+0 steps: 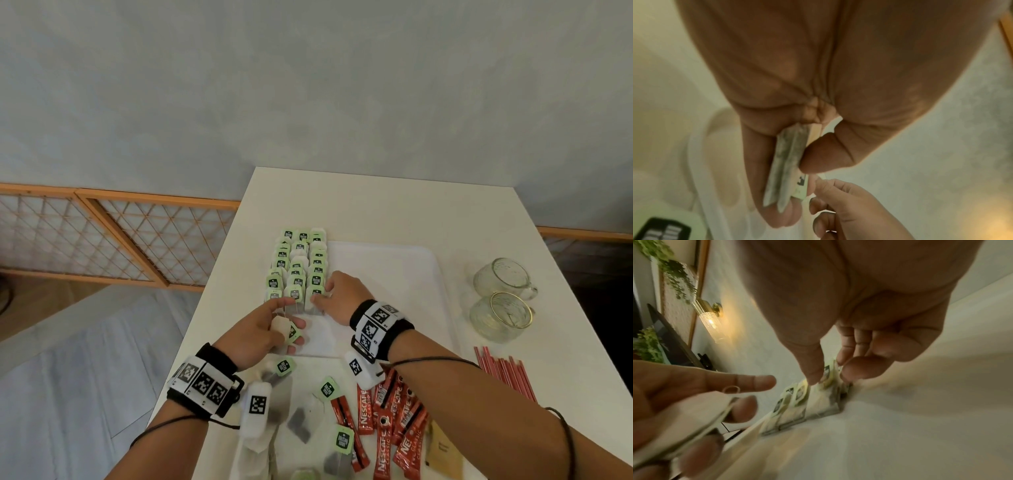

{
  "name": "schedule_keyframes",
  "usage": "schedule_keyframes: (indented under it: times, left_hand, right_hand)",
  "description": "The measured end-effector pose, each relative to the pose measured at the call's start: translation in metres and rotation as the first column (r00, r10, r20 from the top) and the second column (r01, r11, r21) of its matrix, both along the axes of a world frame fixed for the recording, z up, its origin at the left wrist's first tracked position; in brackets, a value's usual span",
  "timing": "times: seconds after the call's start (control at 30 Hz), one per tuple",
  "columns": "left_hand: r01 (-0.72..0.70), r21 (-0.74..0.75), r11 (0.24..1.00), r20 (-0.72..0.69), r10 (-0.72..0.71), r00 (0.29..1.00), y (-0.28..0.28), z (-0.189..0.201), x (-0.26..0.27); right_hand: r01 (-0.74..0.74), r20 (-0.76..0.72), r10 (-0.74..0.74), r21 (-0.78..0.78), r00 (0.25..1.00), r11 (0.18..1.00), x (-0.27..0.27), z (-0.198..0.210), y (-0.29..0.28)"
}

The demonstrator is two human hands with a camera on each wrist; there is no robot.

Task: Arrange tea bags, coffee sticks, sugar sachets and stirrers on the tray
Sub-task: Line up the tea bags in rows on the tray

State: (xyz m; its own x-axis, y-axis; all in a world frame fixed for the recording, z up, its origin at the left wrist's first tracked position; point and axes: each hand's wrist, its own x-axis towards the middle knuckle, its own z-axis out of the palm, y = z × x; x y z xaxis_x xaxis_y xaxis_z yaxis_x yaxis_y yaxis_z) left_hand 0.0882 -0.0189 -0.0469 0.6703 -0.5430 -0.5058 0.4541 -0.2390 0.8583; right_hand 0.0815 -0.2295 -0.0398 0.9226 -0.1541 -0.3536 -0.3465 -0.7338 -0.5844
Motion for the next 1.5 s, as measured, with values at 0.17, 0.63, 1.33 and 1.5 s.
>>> schedule_keyframes:
  times: [0.17, 0.63, 1.33, 1.5]
  left_hand:
    - [0.006, -0.035, 0.999, -0.003, -0.006, 1.000, -0.002, 0.000, -0.001]
    - [0.048, -0.168, 0.985, -0.007, -0.050, 0.999, -0.011, 0.001, -0.006]
    - [-0.123, 0.080, 0.989, 0.233, 0.102, 0.967, -0.010, -0.002, -0.006]
    - [-0.205, 0.060, 0.977, 0.128, 0.196, 0.972, -0.009, -0.001, -0.002]
  right_hand:
    - [-0.080, 0.073, 0.070, 0.140, 0.995, 0.987, -0.016, 0.002, 0.005]
    - [-0.198, 0.131, 0.169, 0.262, 0.977, 0.945, -0.046, -0.007, 0.013]
    - [0.007, 0.195, -0.123, 0.509, 0.973, 0.860, -0.038, 0.006, -0.004]
    - [0.015, 0.090, -0.096, 0.647, 0.991, 0.763, -0.040, 0.009, -0.005]
